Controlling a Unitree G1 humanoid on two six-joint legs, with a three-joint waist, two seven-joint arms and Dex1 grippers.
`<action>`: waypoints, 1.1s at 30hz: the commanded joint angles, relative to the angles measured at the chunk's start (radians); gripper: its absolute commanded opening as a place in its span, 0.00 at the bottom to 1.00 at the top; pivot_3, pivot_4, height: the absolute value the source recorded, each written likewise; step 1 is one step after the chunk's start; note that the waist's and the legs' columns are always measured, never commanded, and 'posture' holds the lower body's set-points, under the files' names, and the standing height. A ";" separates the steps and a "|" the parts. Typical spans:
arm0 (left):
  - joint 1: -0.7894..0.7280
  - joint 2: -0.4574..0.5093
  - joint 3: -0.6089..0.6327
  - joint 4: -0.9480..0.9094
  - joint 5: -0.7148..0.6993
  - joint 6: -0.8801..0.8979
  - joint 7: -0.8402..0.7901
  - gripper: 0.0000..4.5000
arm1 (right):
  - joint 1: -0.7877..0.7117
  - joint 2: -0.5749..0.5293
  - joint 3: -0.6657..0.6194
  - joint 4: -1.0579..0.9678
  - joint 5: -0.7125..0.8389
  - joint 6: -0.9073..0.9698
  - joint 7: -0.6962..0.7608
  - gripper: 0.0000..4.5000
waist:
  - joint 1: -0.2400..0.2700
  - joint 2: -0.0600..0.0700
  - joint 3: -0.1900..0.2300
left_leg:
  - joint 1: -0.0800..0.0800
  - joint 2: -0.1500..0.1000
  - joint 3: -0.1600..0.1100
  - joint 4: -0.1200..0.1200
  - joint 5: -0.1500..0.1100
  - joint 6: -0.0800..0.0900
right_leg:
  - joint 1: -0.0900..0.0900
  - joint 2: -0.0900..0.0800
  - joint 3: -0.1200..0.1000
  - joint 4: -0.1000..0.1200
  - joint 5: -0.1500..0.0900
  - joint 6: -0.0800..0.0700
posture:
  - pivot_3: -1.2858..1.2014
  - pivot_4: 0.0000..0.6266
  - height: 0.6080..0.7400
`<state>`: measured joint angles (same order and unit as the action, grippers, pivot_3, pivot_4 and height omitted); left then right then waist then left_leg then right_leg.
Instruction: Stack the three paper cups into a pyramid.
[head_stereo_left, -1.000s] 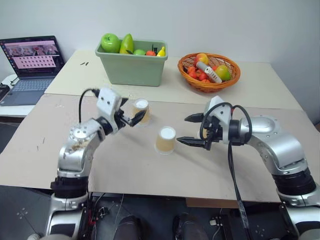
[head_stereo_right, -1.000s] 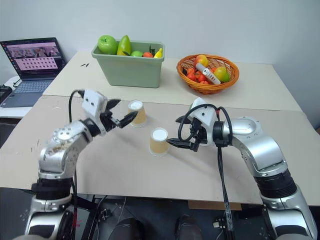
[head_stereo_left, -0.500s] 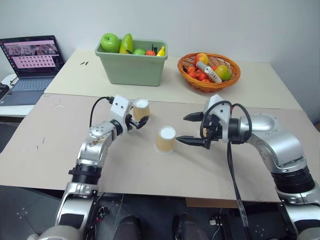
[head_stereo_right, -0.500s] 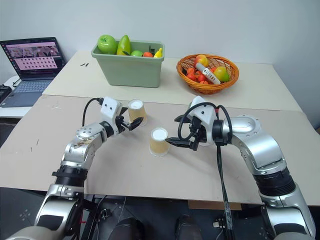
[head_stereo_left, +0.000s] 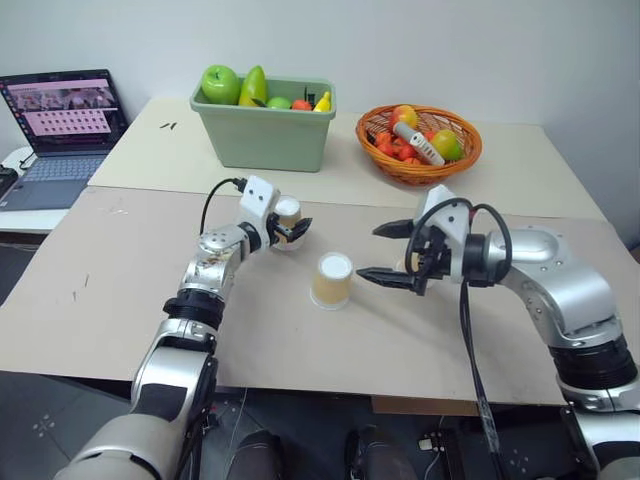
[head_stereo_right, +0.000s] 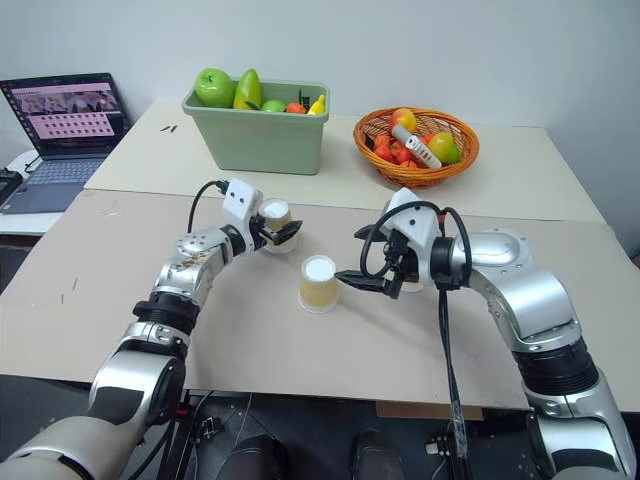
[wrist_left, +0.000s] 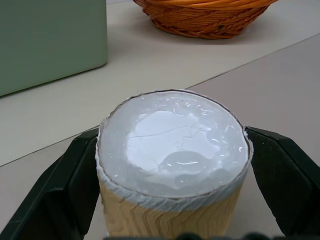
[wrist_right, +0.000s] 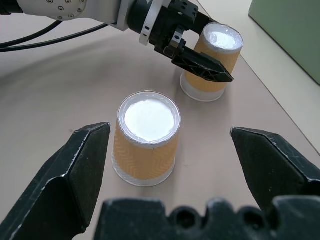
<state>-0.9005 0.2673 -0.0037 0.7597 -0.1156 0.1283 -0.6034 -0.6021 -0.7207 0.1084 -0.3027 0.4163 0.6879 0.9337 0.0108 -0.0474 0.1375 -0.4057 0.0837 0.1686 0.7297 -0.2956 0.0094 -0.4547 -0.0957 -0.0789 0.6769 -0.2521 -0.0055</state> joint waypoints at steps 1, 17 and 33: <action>-0.046 -0.001 0.004 0.018 0.007 -0.045 -0.012 0.99 | 0.004 -0.017 -0.039 -0.038 0.010 0.005 -0.010 1.00 | 0.000 0.000 0.000 | 0.000 0.000 0.000 0.000 0.000 0.000 | 0.000 0.000 0.000 0.000 0.000 0.000 | 0.52 0.24 0.75; 0.103 0.070 0.027 -0.250 -0.051 -0.044 -0.085 0.56 | 0.022 -0.011 -0.023 -0.047 0.010 0.011 -0.019 1.00 | -0.004 0.000 0.000 | 0.000 0.000 0.000 0.000 0.000 0.000 | 0.000 0.000 0.000 0.000 0.000 0.000 | 0.52 0.24 0.75; 0.444 0.243 -0.078 -0.657 -0.147 0.064 -0.409 0.56 | 0.060 -0.018 -0.049 -0.072 0.017 0.031 -0.042 1.00 | 0.004 0.003 0.001 | 0.001 0.000 -0.001 0.002 0.000 0.000 | 0.001 -0.001 0.000 0.003 0.001 0.000 | 0.52 0.24 0.75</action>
<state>-0.4286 0.5244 -0.0654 0.0910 -0.2720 0.2188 -1.0055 -0.5363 -0.7275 0.1034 -0.3418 0.4170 0.7125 0.9011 0.0150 -0.0443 0.1386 -0.4045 0.0833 0.1672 0.7319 -0.2953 0.0097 -0.4536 -0.0969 -0.0786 0.6798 -0.2511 -0.0051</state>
